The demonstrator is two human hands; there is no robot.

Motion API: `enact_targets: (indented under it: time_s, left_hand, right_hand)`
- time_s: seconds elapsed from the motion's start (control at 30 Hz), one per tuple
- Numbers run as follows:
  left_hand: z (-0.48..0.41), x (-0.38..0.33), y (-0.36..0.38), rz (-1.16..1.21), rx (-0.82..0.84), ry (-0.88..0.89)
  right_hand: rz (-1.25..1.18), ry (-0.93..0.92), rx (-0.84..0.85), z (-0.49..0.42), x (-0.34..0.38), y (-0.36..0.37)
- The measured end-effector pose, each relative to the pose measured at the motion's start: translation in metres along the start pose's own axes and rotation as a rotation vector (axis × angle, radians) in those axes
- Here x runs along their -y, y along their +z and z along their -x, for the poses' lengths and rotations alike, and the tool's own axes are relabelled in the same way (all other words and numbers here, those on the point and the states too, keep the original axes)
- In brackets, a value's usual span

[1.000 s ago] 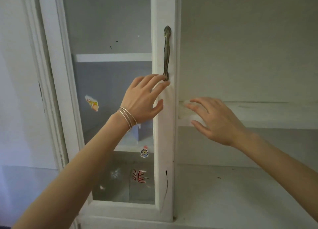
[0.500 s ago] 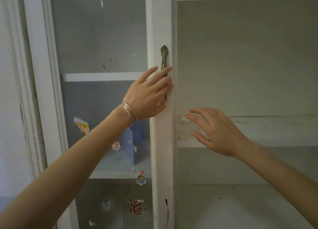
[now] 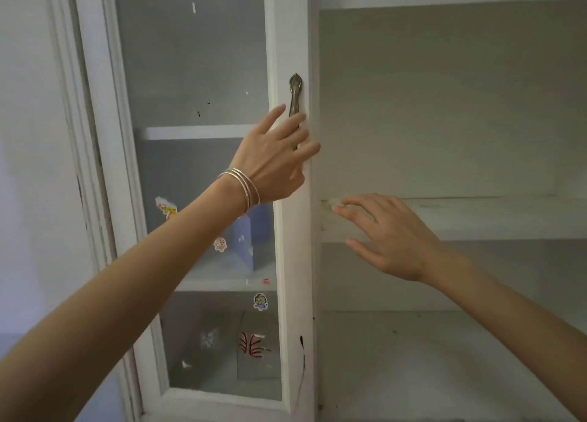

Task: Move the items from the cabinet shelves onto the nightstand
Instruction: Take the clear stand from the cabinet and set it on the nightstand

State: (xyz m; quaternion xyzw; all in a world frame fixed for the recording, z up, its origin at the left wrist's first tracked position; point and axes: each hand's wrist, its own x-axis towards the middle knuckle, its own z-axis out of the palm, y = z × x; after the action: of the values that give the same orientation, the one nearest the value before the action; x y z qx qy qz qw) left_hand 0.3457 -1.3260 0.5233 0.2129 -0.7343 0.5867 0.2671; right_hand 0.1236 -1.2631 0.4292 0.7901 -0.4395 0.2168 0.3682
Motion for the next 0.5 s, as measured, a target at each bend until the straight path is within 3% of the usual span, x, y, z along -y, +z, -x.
enact_targets:
  time_s: [0.23, 0.5]
  left_hand:
    - [0.028, -0.002, -0.059, 0.02, -0.043, -0.078]
    - [0.066, 0.012, -0.136, -0.021, 0.037, -0.125]
  right_hand:
    - [-0.053, -0.03, 0.005, 0.031, 0.032, -0.017]
    - [-0.19, -0.063, 0.024, 0.053, 0.081, -0.035]
